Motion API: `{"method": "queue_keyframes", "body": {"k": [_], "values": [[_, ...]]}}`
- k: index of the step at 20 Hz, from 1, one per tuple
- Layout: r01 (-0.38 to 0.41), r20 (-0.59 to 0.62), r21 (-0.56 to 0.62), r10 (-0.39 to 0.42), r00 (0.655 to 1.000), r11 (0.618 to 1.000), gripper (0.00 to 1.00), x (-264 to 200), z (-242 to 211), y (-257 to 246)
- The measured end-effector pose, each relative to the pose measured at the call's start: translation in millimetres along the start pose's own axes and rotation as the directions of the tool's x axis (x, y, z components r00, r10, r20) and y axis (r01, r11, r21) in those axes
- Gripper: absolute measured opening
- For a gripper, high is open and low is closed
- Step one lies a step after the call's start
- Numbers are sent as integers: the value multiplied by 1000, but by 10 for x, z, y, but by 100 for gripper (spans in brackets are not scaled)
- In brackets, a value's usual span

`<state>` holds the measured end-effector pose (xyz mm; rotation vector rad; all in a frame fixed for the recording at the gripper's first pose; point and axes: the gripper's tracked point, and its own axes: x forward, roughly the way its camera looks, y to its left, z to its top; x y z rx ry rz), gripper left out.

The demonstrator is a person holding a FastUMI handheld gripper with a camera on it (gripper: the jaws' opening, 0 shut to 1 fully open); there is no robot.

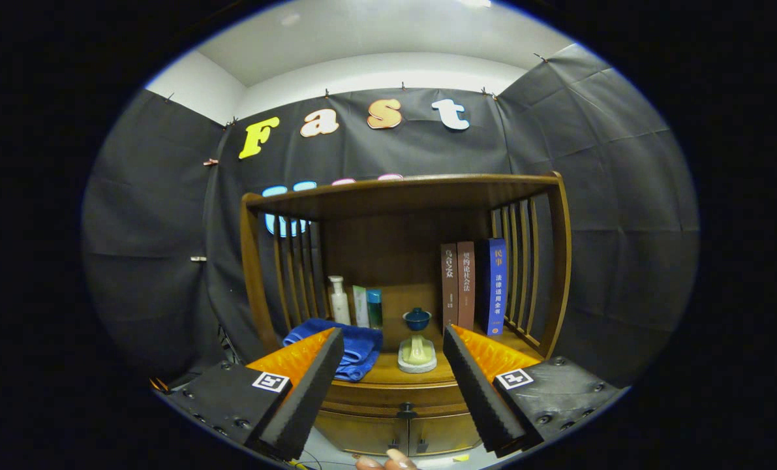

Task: Pull open the drawer, take out the items inside it, and place them on the countertop above the cabinet.

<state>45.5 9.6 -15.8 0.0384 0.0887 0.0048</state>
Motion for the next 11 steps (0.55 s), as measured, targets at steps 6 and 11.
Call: {"method": "queue_keyframes", "body": {"k": [6,11], "values": [[1,51,21,-2,999,1000,99,-341,278,39],[5,63,20,-6,998,1000,99,-452,337,-10]]}}
